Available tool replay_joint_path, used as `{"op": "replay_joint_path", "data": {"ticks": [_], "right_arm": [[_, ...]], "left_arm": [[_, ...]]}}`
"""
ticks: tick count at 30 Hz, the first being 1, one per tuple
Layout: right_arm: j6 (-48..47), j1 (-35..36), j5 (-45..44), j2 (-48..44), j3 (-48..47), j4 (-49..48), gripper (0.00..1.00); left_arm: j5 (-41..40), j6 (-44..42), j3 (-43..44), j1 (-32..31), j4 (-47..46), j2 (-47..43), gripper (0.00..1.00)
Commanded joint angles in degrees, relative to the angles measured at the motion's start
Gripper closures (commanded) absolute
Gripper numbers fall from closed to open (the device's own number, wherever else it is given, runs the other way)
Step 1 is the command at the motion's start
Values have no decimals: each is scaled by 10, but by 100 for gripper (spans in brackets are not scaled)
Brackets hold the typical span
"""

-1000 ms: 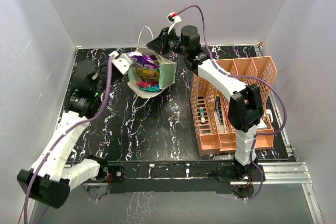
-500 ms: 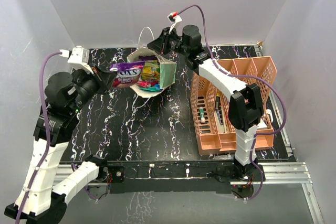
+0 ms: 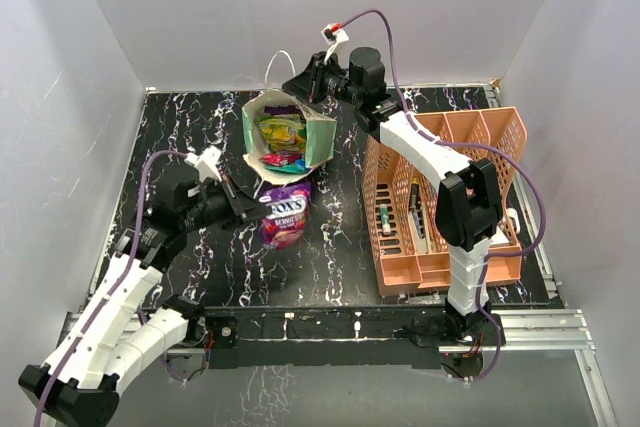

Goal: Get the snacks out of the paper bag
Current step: Place the snack at the center of the board.

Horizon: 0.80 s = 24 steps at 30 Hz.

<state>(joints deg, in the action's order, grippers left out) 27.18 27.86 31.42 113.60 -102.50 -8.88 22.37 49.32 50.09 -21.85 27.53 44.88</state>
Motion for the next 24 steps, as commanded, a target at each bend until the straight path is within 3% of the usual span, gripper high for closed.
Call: {"op": "replay_joint_path", "data": {"ticks": [1,5,12,16,24], "right_arm": [[3,-3,-20,-29,12,-33,93],[-10,-3,-37,-32,14,-20,93],[-21,-3,-53,-42,15,0,93],[-29,-3,-53,-45,14,11,93],[-31,-2,-48,-47,29,7,93]], "left_arm": [[68,44,-6,-51,-38,-7,100],[27,69,-33,-140,-88,39,100],[-70,249,-156,-279,-321,101,100],[-123,283,-193,-272,-281,135,100],[-235,169,-131,-261,-145,218,100]]}}
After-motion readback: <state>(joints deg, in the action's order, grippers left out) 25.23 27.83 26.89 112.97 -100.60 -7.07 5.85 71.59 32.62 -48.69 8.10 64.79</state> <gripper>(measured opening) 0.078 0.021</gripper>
